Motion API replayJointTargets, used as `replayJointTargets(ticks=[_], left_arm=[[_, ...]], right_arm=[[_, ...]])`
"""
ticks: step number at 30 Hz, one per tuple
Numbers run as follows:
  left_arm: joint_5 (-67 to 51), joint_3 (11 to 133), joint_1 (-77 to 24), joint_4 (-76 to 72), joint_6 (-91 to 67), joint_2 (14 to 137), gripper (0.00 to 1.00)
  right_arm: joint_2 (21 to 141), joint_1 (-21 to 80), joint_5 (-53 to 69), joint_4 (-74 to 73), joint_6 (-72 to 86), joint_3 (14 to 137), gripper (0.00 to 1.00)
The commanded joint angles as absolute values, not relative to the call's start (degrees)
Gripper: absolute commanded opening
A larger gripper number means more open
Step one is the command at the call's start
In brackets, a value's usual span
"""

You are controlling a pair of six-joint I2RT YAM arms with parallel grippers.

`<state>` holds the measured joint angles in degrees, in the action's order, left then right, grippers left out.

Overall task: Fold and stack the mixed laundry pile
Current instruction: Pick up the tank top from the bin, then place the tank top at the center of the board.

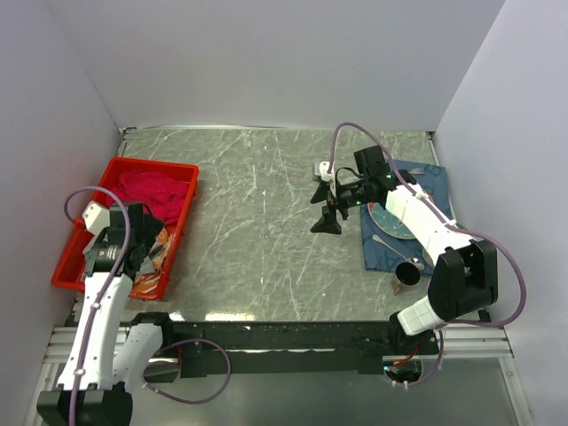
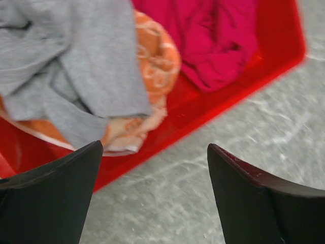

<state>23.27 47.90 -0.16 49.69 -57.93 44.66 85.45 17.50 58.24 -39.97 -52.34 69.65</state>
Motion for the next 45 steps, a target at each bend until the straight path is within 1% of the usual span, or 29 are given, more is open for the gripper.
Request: replayJointTargets(ticks=[1,3,5,9,11,12,13,15,16,20,23,26,27,28,30,31,33,36,37,39,40,41,42,43,45], left_arm=[[23.1,44.7,4.9,48.6,-59.2,48.4,0.89],[20.9,43.4,9.0,43.4,-56.3,50.0,0.85],[18.2,43.3,12.2,41.2,-54.5,53.9,0.80],[17.1,44.1,14.9,39.0,-51.3,63.5,0.72],[17.1,43.7,15.4,37.7,-50.9,65.5,0.62],[16.9,43.5,15.6,37.0,-50.5,66.3,0.54],[16.9,43.7,15.6,36.7,-50.5,66.4,0.33],[16.6,45.3,15.6,37.3,-50.1,65.5,0.09],[17.0,46.4,15.6,39.4,-50.2,65.0,0.01],[18.4,55.0,15.6,43.9,-49.0,59.9,0.01],[17.3,60.9,15.6,43.5,-45.7,55.6,0.01],[9.4,66.4,15.6,37.9,-39.8,53.5,0.01],[3.7,67.8,15.6,36.0,-38.8,52.9,0.01],[1.0,69.1,15.5,33.7,-38.0,52.6,0.01],[-3.7,73.3,15.3,28.8,-37.9,53.0,0.01],[-8.6,75.0,14.7,27.6,-37.8,53.5,0.01],[-11.3,80.2,12.9,24.8,-38.4,55.7,0.01],[-12.9,86.6,4.9,22.7,-37.3,59.0,0.01],[-12.3,88.2,-1.4,21.7,-36.5,59.9,0.01],[-10.3,93.5,-7.3,21.8,-34.3,63.7,0.01],[-9.6,95.2,-12.6,21.9,-33.8,65.0,0.01],[-8.7,98.4,-15.0,21.8,-32.9,66.3,0.01],[-8.0,99.7,-17.4,21.5,-32.6,68.9,0.01],[-7.1,101.0,-21.9,21.3,-32.3,70.1,0.01],[-4.5,104.4,-26.3,20.0,-31.2,73.7,0.01]], right_arm=[[85.6,17.9,59.7,-36.7,-51.9,68.3,1.00],[85.5,18.0,59.4,-36.8,-51.8,68.3,1.00],[85.3,17.9,59.2,-37.2,-51.9,68.2,1.00],[84.9,17.8,58.3,-37.7,-52.1,67.8,1.00],[84.8,17.9,57.9,-38.4,-52.1,67.8,1.00],[84.7,17.9,57.8,-38.5,-52.1,67.7,1.00],[84.6,17.9,57.5,-39.0,-52.3,67.8,1.00],[84.6,18.0,57.1,-40.2,-52.6,68.2,1.00],[84.6,17.9,56.7,-40.7,-53.3,68.5,1.00],[84.7,17.8,56.3,-42.7,-54.3,69.9,1.00],[85.0,17.8,56.1,-44.0,-55.1,71.4,1.00],[85.1,17.7,55.8,-44.9,-55.6,73.3,1.00],[84.9,17.7,55.7,-45.1,-55.8,73.7,1.00],[84.9,17.7,55.8,-45.5,-56.0,74.3,1.00],[84.7,17.4,55.9,-45.7,-56.2,76.1,1.00],[84.6,17.4,56.0,-45.6,-56.2,76.7,1.00],[84.3,17.3,56.2,-45.4,-55.5,78.6,1.00],[83.4,16.9,56.3,-44.4,-54.1,80.4,1.00],[83.1,16.8,56.5,-44.1,-53.9,80.8,1.00],[82.4,16.5,56.8,-43.6,-52.7,81.8,1.00],[82.2,16.1,57.3,-43.8,-52.4,82.3,1.00],[82.1,15.8,57.7,-43.9,-52.2,83.1,1.00],[81.6,15.6,58.1,-44.2,-51.6,83.5,1.00],[81.4,15.1,58.5,-44.3,-51.2,83.8,1.00],[80.4,14.5,59.9,-44.2,-50.0,84.4,1.00]])
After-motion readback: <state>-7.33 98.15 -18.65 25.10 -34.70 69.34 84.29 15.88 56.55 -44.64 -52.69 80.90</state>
